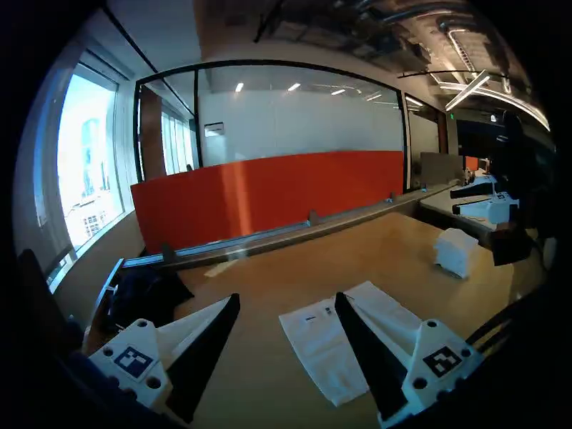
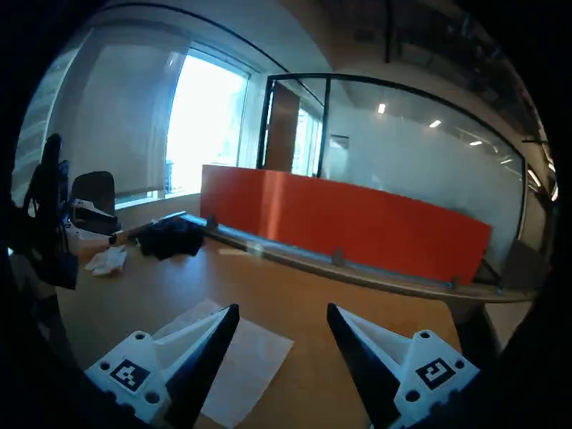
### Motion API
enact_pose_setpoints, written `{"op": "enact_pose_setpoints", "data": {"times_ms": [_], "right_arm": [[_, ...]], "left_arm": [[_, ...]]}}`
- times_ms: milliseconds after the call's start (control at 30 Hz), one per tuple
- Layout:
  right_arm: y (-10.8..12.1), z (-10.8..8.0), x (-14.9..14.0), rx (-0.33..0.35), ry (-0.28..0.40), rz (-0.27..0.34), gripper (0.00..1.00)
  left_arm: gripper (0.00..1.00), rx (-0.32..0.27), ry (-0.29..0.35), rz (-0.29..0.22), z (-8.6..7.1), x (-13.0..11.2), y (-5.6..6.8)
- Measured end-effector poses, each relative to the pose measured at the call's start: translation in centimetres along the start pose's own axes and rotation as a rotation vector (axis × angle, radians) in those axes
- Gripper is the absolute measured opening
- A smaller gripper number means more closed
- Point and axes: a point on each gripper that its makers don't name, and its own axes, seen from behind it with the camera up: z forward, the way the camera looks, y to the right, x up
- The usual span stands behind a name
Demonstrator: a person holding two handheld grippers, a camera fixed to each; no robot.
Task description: Fold towel
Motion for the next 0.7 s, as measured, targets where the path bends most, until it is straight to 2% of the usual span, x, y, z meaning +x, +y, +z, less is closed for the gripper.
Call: {"op": "enact_pose_setpoints", "data": {"times_ms": [367, 700], "right_arm": [[-2.5, 1.1, -5.7, 0.069, -0.111, -0.017, 0.95], [-3.7, 1.7, -11.7, 0.105, -0.203, -0.037, 0.95]], "left_arm": [[0.99, -0.068, -0.087, -0.01, 1.0, -5.2, 2.8], [0.99, -0.115, -0.203, -0.013, 1.7, -11.5, 5.0]]}}
